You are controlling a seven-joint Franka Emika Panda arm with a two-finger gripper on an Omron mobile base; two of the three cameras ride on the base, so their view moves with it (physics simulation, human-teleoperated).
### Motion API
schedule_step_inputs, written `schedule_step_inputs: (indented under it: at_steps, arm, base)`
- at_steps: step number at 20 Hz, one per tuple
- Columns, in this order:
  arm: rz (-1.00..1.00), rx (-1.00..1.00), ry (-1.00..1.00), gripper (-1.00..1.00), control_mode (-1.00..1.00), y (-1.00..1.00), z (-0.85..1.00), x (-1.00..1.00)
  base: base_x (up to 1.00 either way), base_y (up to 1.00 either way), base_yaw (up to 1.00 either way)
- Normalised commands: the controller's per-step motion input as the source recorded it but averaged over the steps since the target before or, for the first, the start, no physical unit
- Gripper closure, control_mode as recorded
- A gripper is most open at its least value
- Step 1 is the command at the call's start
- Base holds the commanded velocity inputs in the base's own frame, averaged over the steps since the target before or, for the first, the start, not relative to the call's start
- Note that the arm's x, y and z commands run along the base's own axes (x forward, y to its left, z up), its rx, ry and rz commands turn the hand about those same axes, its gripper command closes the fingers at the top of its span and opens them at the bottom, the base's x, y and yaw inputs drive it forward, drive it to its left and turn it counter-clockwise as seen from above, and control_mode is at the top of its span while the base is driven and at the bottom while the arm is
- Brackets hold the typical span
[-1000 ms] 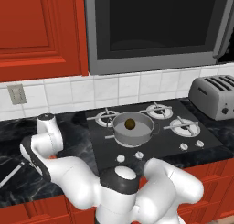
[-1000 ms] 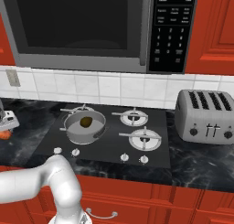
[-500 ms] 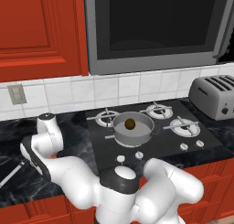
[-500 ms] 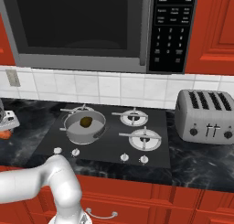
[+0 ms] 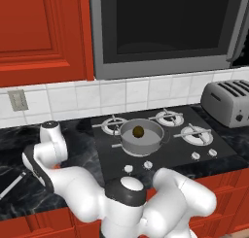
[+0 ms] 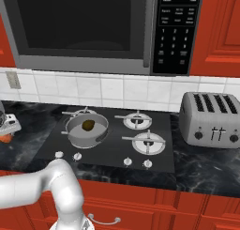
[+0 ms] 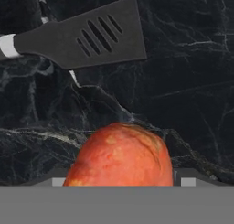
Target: Put the squash and avocado in the pot. Retrieve the spatula and lightly stir the vegetables in the pot.
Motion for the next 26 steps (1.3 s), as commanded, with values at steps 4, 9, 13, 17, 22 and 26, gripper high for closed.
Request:
schedule_step_inputs:
  at_steps: [4, 9, 13, 17, 22, 26]
  arm:
    - [0.0, 0.0, 0.0, 1.0, -1.0, 0.0, 0.0, 0.0]
    - [0.0, 0.0, -0.05, 1.0, -1.0, 0.0, 0.18, -0.45]
    - [0.0, 0.0, -0.14, 1.0, -1.0, -0.05, 0.36, -0.93]
    - [-0.02, 0.0, -0.15, 1.0, -1.0, -0.29, 0.51, -0.55]
    - [-0.15, 0.04, -0.08, 1.0, -1.0, -0.74, 0.35, -0.33]
    - [-0.23, 0.1, -0.01, 1.0, -1.0, -0.92, 0.36, -0.15]
  base:
    - [0.0, 0.0, 0.0]
    - [0.0, 0.0, 0.0]
    - [0.0, 0.0, 0.0]
    - [0.0, 0.0, 0.0]
    - [0.0, 0.0, 0.0]
    - [0.0, 0.0, 0.0]
